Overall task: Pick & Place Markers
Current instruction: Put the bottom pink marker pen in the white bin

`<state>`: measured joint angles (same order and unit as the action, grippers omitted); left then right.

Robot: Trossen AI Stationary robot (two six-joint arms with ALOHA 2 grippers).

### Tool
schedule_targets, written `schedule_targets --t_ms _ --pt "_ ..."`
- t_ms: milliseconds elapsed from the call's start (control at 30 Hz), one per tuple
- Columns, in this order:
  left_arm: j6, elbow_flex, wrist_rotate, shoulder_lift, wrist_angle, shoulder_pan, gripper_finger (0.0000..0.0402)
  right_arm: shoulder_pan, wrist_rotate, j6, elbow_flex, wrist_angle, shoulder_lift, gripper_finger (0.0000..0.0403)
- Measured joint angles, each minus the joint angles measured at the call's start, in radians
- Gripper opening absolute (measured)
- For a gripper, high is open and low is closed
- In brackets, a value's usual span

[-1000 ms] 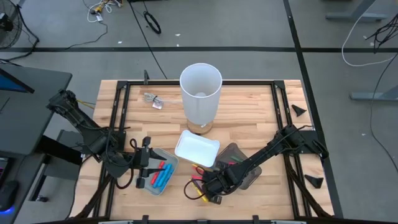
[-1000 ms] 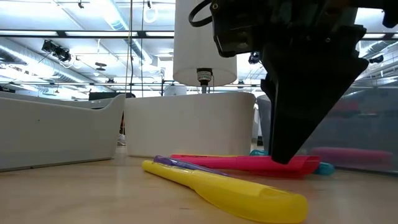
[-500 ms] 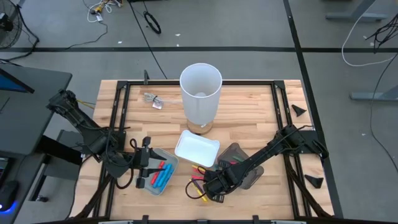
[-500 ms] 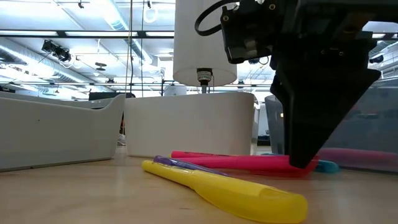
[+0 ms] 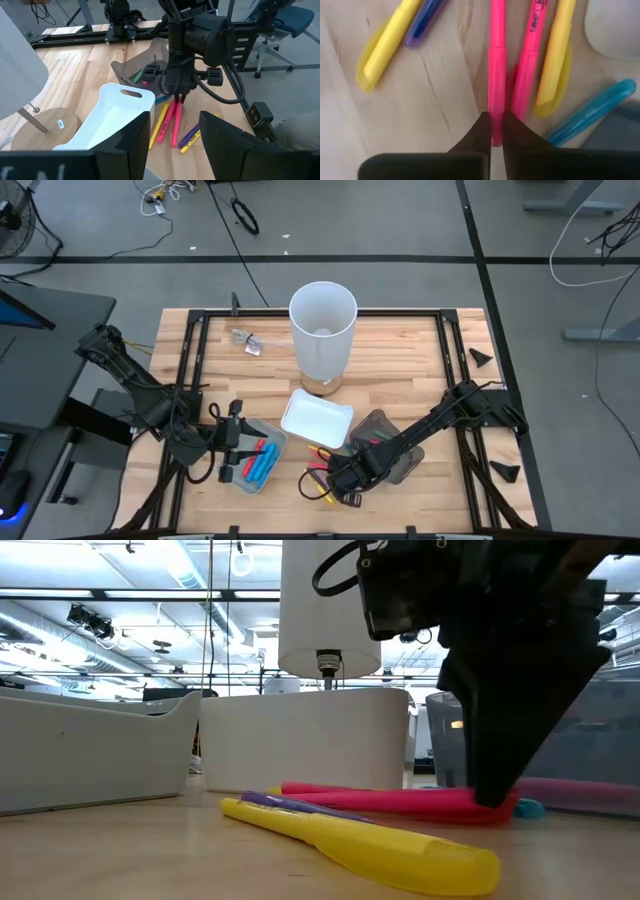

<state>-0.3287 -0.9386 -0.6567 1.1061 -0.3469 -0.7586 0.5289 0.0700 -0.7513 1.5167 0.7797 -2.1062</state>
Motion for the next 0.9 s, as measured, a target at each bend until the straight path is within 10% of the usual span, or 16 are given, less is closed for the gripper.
schedule_targets --t_ms 900 --pt "-0.005 0.000 -0.002 0.000 0.002 0.000 0.0177 0.050 0.065 0.058 0.060 0.154 0.286 0.0015"
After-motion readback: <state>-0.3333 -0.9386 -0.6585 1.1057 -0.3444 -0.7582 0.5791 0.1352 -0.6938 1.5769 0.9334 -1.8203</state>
